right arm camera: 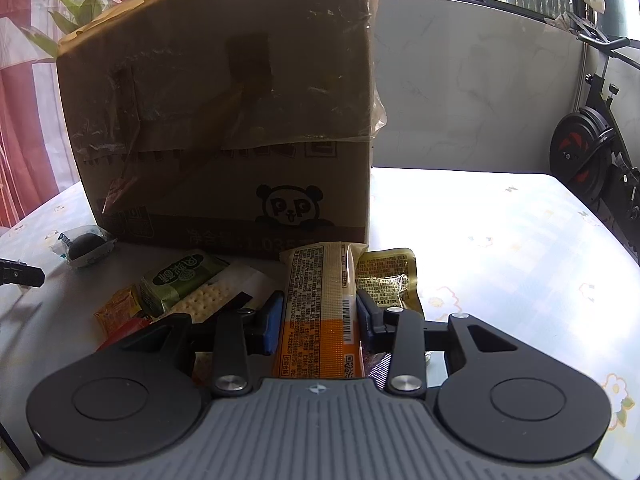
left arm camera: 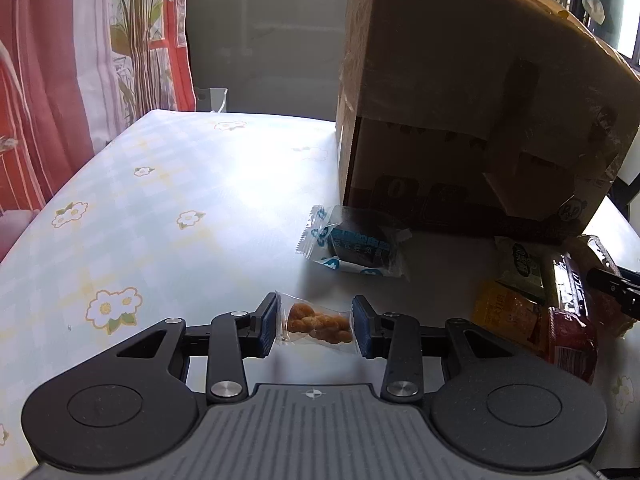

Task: Organize snacks
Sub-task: 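Carry both packets over the box and open both tools to drop them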

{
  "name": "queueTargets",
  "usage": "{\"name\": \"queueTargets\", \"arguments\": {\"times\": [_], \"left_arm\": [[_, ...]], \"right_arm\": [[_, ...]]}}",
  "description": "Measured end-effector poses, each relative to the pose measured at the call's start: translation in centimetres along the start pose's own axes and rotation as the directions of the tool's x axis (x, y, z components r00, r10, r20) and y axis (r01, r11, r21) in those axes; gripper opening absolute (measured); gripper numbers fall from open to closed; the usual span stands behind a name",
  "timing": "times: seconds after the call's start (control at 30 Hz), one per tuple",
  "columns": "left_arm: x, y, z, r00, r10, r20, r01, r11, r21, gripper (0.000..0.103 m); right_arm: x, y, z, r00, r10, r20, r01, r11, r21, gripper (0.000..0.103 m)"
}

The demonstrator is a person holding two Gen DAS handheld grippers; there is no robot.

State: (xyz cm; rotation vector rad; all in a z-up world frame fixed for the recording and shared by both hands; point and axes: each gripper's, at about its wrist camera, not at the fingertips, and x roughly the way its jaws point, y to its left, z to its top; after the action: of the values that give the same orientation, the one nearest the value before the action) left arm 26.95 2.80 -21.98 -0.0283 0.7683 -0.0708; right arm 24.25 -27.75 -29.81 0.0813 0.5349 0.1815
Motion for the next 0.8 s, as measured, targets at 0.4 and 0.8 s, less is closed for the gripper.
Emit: {"name": "queueTargets", "arguments": {"times": [0.4,0.8], "left_arm": [[-3.8,-2.0,3.1,0.99,-0.051,0.131,0.044,0.997,0.06,0.041],[-8.2,-6.8,13.9,0.896,-0.201,0.397,0.127,0.97,0.205,0.042]], "right_arm": [[-4.4,-1.8,0.9,0.996,-0.01,0.089,0.0,0.993,0.115,0.039],[-10.2,-2.4,13.7,0.914,0.121,0.387,-0.17,0.981,0.094,0.039]]}}
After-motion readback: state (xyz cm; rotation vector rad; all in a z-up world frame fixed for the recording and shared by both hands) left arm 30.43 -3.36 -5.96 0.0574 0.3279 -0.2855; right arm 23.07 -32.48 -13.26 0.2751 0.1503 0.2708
